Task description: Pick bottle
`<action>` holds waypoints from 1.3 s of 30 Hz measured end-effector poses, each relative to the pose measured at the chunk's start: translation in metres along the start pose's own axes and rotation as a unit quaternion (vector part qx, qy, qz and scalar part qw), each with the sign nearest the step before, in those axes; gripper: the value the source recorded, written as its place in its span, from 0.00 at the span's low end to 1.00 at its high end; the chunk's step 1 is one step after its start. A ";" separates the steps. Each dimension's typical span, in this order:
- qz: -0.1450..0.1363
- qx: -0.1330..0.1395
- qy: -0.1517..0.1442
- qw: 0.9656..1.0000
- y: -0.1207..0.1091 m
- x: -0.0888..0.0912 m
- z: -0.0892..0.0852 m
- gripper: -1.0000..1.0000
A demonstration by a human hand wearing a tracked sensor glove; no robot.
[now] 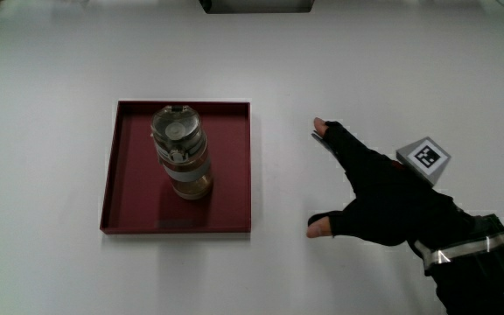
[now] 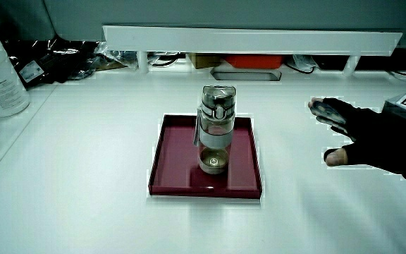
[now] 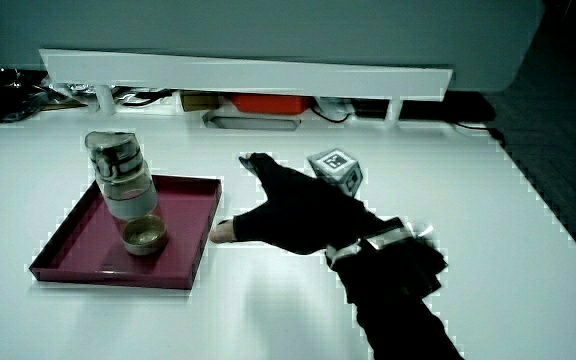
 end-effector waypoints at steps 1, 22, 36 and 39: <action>-0.005 -0.004 -0.004 1.000 0.004 0.000 -0.002 0.50; -0.010 -0.059 0.060 0.996 0.096 -0.003 -0.055 0.50; -0.014 -0.059 0.094 0.994 0.132 0.018 -0.079 0.50; -0.019 -0.058 0.102 0.993 0.138 0.021 -0.083 0.50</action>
